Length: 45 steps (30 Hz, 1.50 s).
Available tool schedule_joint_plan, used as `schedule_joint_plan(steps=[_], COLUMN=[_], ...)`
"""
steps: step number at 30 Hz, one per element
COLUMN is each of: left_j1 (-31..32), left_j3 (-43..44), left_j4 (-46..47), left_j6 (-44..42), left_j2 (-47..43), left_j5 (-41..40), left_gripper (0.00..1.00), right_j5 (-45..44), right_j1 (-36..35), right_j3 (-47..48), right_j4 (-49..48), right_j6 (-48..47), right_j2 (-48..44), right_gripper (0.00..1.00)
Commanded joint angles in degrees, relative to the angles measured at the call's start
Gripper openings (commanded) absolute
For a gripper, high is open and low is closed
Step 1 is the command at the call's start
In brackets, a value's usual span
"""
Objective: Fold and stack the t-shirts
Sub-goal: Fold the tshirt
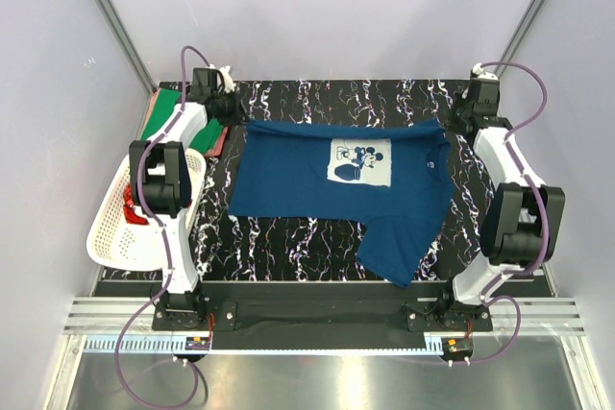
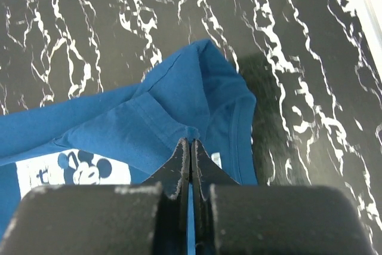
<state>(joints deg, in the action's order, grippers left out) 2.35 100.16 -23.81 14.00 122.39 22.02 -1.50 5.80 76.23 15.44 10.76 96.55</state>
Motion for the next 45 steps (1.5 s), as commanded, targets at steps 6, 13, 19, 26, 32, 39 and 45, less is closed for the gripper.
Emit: schedule_joint_plan(steps=[6, 13, 19, 26, 32, 39, 45], left_j1=[0.9, 1.6, 2.0, 2.3, 3.2, 3.4, 3.4], left_j3=[-6.2, -7.2, -8.0, -11.4, -11.1, -10.1, -8.1], left_j4=[-0.5, -1.4, -1.4, -0.4, -1.4, -3.7, -7.6], left_j6=[-3.1, -4.9, -5.4, -6.2, -6.9, -6.4, -5.0], left_j2=[-7.1, -6.7, -7.3, -7.7, -7.1, -7.6, -11.6], left_j5=[-3.0, -6.6, -8.0, -11.7, -13.9, -16.7, -25.6], left_gripper=[0.0, 0.0, 0.0, 0.0, 0.04, 0.23, 0.48], right_j5=[-2.7, -0.5, 0.8, 4.9, 6.7, 7.9, 0.4], right_j1=[0.3, 0.3, 0.2, -0.3, -0.4, -0.4, -0.4], right_j3=[-5.6, -10.0, -14.7, -20.6, -23.4, -28.0, -21.6], right_j4=[2.8, 5.8, 6.7, 8.4, 8.3, 6.2, 16.1], right_j6=[3.0, 7.4, 8.6, 12.0, 14.0, 18.1, 17.5], right_j2=[-9.8, -13.9, -16.7, -19.6, -20.5, -21.2, -22.8], right_gripper=[0.0, 0.0, 0.0, 0.0, 0.0, 0.03, 0.34])
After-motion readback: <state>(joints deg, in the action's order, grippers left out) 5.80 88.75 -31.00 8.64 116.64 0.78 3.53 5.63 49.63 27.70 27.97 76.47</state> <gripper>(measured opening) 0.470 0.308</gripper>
